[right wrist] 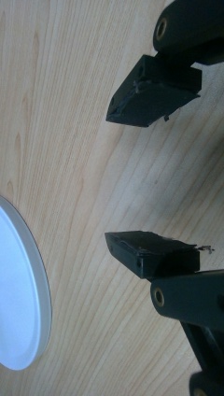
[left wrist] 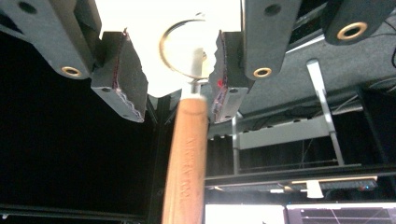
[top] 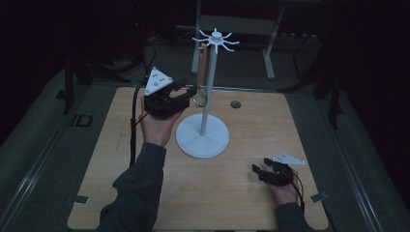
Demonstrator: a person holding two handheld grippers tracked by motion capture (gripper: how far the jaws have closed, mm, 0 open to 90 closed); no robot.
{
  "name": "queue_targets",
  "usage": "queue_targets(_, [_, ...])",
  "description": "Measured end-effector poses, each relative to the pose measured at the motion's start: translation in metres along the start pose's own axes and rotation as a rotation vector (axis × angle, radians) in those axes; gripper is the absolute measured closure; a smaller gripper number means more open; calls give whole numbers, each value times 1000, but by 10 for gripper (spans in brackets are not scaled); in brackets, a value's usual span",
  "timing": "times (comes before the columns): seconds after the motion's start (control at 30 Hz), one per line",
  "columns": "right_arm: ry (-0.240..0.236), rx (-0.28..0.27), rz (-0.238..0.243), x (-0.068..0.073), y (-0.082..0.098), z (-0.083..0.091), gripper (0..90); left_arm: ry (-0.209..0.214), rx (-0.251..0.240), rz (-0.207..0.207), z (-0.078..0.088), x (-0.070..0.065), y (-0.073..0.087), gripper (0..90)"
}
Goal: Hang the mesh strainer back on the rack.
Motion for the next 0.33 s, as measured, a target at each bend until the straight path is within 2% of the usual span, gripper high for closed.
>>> queue_targets(0.17, [1,0,0,0,0,0,356,5,25,13,3,2,8,538])
queue_targets(0.2, [1,0,-1,0,0,0,356,4,52,9,5,2,15,538])
queue_targets(0.33, [5,2,-7,-1,0,0,347,9,83,2,11,4,28,520])
Point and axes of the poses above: each handheld gripper's, and its own axes: z roughly backward along the jaws, y roughly out of its underside, x roughly to its left, the point moved 5 cm from there along -z, roughly forward along the jaws, and after that the axes turned 4 degrees about -x, right-handed, at the moved point
